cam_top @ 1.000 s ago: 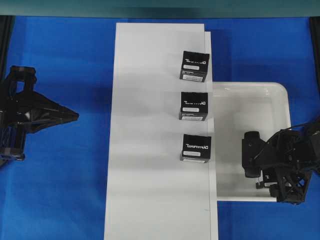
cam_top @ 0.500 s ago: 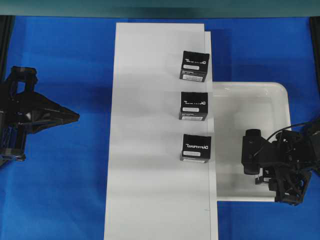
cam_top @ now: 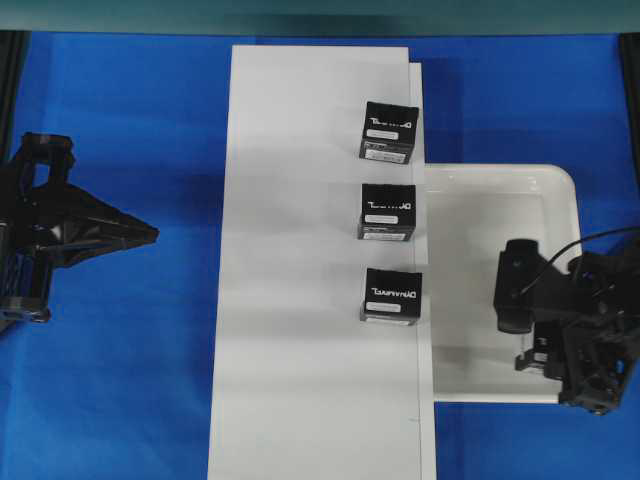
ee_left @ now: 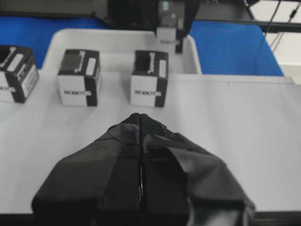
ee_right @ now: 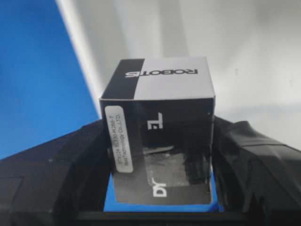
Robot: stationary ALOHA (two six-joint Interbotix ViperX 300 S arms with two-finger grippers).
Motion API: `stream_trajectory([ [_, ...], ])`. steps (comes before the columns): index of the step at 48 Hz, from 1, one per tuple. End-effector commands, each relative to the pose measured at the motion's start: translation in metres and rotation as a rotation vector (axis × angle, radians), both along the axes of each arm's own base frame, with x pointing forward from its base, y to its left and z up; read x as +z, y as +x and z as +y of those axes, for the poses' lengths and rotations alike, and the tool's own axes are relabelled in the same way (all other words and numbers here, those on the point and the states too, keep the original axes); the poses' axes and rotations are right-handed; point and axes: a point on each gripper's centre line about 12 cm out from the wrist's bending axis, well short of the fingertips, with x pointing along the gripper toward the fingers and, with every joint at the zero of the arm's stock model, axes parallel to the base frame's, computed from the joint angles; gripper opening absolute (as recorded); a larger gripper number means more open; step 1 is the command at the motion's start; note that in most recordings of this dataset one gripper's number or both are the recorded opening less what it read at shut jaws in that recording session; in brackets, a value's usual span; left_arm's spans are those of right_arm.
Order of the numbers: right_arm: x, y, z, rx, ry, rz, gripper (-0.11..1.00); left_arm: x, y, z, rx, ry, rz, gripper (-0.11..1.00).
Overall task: Place the box from the white plastic tray onto the white base.
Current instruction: 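Close the right gripper on the box, then lift the box and carry it left toward the white base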
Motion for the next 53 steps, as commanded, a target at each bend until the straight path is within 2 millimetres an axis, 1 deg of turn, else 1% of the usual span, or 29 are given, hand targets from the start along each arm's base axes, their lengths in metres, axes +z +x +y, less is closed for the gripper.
stream_trajectory([
  [1,0.035,0.005,0.001,-0.002,0.017,-0.032,0.61,0.011,0.002,-0.001,-0.005,0.001,-0.032,-0.07],
  [6,0.069,0.008,0.002,0.001,0.033,-0.083,0.61,0.011,0.002,-0.001,-0.005,0.001,-0.031,-0.07],
  [11,0.097,0.011,0.004,0.012,0.041,-0.108,0.61,0.011,0.002,-0.001,-0.005,0.001,-0.031,-0.07],
  [15,0.116,0.012,0.004,0.022,0.037,-0.101,0.61,0.011,0.002,-0.001,-0.005,0.001,-0.029,-0.07],
  [21,0.132,0.013,0.002,0.032,0.023,-0.107,0.61,0.011,0.002,-0.001,-0.005,0.001,-0.032,-0.07],
  [30,0.145,0.019,0.004,0.032,0.028,-0.143,0.61,0.012,0.002,-0.001,-0.005,-0.001,-0.034,-0.07],
  [32,0.15,0.023,0.004,0.034,0.03,-0.153,0.61,0.012,0.002,-0.001,-0.005,-0.001,-0.032,-0.07],
  [37,0.153,0.035,0.007,0.038,0.026,-0.151,0.61,0.013,0.002,-0.001,-0.006,0.001,-0.034,-0.07],
  [45,0.146,0.065,0.011,0.044,-0.017,-0.106,0.61,0.013,0.002,-0.003,-0.011,-0.001,-0.034,-0.07],
  [53,0.14,0.101,0.016,0.081,-0.061,-0.084,0.61,0.013,0.002,-0.003,-0.012,-0.001,-0.037,-0.07],
])
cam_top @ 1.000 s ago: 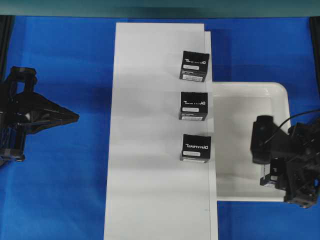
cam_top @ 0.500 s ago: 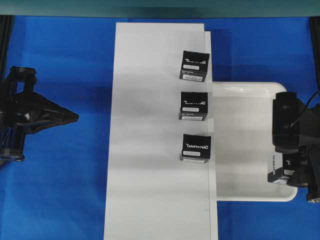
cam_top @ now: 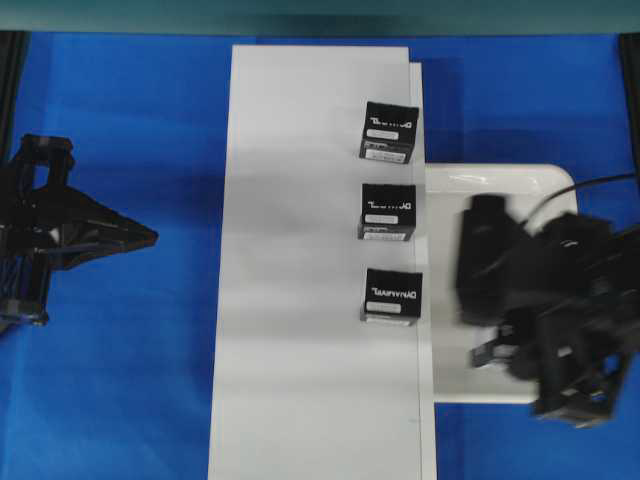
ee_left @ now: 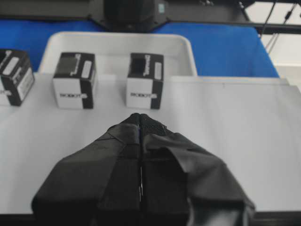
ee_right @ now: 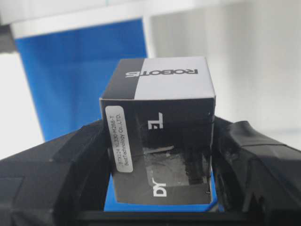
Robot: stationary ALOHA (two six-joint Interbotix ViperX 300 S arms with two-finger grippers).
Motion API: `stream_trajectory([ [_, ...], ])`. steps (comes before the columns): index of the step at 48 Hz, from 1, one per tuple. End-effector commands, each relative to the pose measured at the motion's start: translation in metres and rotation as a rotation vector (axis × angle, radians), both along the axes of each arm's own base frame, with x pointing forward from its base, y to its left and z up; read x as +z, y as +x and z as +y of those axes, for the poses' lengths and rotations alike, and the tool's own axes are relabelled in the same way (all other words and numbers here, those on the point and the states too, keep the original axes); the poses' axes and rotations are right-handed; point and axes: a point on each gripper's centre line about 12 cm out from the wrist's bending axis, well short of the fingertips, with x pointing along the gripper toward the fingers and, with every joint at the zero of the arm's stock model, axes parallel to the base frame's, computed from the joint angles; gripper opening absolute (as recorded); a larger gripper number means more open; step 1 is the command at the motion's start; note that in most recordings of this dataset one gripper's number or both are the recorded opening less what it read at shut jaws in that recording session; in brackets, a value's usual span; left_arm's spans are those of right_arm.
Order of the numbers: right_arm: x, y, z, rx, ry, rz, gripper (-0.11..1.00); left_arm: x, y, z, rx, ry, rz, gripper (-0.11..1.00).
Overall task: Place the box from the white plastic tray onto the white base.
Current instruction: 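Lift the box and carry it left toward the white base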
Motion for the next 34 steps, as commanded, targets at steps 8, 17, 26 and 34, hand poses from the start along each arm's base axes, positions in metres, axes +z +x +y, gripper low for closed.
stream_trajectory([
  [8,-0.007,0.051,0.01,0.046,-0.029,0.014,0.61,0.014,0.002,-0.001,-0.005,-0.001,-0.038,-0.07],
  [17,-0.023,0.08,0.018,0.067,-0.041,0.046,0.61,0.015,0.002,-0.004,-0.016,0.0,-0.038,-0.07],
  [26,-0.039,0.098,0.025,0.072,-0.047,0.073,0.61,0.013,0.0,-0.01,-0.045,0.0,-0.026,-0.07],
  [34,-0.043,0.105,0.03,0.078,-0.049,0.082,0.61,0.016,-0.006,-0.01,-0.047,0.002,-0.022,-0.07],
])
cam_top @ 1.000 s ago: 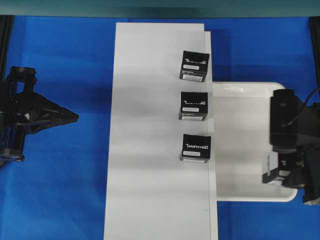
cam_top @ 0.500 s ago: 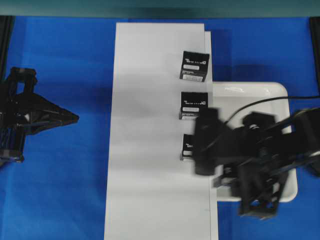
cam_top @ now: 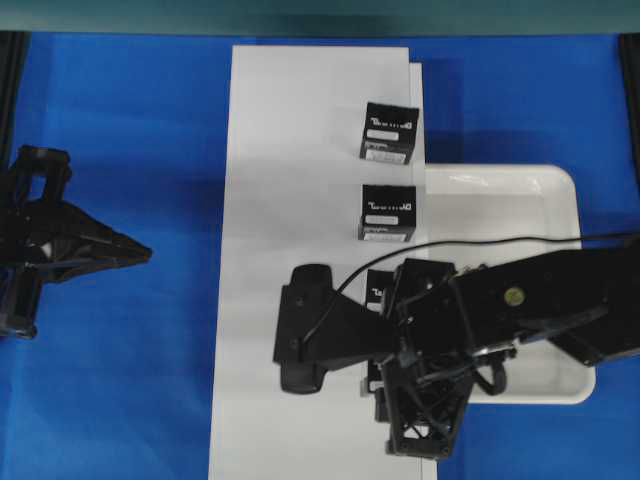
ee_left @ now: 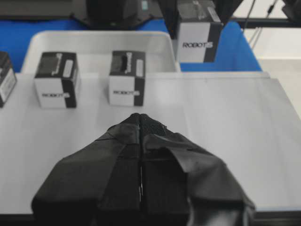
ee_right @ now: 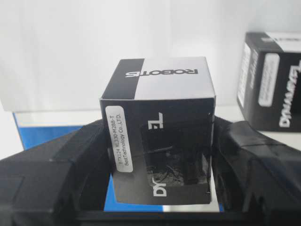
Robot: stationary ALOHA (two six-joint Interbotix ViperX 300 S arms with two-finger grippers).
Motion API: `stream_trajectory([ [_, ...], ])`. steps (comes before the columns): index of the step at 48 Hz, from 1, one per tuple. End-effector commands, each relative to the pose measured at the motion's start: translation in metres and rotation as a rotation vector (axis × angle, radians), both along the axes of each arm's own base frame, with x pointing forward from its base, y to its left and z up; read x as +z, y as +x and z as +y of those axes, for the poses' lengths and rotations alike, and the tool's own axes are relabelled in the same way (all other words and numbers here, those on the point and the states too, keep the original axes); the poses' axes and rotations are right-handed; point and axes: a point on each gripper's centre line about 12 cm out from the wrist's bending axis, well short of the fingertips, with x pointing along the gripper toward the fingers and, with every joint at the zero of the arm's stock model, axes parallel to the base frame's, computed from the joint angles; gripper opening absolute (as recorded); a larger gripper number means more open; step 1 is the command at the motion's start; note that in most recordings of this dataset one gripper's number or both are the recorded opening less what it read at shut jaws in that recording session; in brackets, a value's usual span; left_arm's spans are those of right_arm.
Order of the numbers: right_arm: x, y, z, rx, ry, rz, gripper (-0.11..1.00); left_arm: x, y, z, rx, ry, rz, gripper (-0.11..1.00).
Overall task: Place the box from the white plastic tray onto the white base.
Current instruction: 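Lift the box and carry it left toward the white base, then lower the box onto the base below the row of boxes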
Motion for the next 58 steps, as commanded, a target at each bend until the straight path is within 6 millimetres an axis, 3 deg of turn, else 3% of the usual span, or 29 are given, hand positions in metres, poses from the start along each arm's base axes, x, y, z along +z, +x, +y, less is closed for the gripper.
stream_trajectory([
  [1,-0.001,0.006,0.003,0.002,0.0,-0.003,0.61,0.012,-0.001,0.0,-0.002,-0.001,-0.029,-0.07],
  [13,-0.006,0.002,0.006,0.009,-0.008,0.028,0.61,0.016,-0.01,0.0,-0.003,0.001,-0.026,-0.07],
  [27,-0.047,-0.007,0.007,0.013,-0.024,0.053,0.61,0.017,-0.01,-0.002,-0.013,-0.001,-0.031,-0.07],
  [58,-0.08,-0.002,0.018,0.013,-0.016,0.026,0.61,0.017,-0.01,-0.003,-0.018,-0.002,-0.028,-0.07],
])
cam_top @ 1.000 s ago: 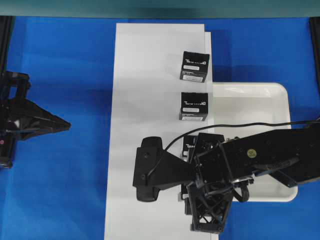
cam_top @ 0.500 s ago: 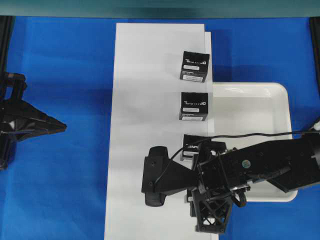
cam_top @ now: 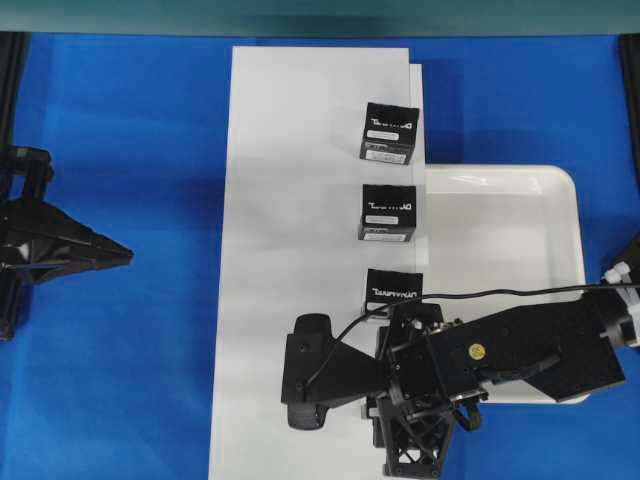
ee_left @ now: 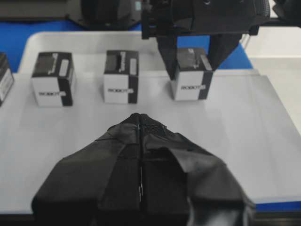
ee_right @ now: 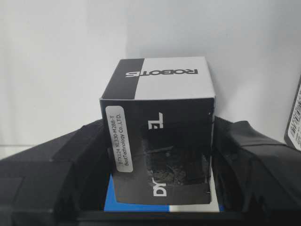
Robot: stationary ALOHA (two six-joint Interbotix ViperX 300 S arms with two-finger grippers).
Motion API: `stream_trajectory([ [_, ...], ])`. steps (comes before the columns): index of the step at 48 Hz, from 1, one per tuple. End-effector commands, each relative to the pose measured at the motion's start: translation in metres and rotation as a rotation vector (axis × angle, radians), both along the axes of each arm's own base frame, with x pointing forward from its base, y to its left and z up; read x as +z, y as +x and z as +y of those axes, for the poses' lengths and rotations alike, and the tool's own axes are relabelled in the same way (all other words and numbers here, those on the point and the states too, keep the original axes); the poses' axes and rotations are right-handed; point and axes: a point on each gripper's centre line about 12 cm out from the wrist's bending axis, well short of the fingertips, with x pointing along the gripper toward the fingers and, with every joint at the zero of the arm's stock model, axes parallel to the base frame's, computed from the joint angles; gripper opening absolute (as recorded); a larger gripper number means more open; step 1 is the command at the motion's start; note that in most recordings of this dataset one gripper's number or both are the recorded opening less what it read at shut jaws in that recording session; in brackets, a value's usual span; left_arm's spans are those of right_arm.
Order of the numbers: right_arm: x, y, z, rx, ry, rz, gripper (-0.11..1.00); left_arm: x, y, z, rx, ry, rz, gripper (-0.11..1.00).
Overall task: Place the box from the white plastic tray onto the white base.
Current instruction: 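Lower the box onto the base below the row of boxes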
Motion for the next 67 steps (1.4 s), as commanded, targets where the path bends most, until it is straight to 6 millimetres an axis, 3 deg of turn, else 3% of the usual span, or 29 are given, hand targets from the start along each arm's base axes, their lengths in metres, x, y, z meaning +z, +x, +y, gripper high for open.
stream_trajectory([
  [1,-0.0044,0.0022,-0.0008,-0.003,-0.003,0.005,0.61,0.0107,0.0022,-0.0008,-0.003,-0.001,-0.026,-0.07],
  [67,-0.0105,-0.0008,-0.0036,-0.013,0.003,0.009,0.64,0.0117,0.0019,-0.0008,-0.003,-0.001,-0.029,-0.07],
])
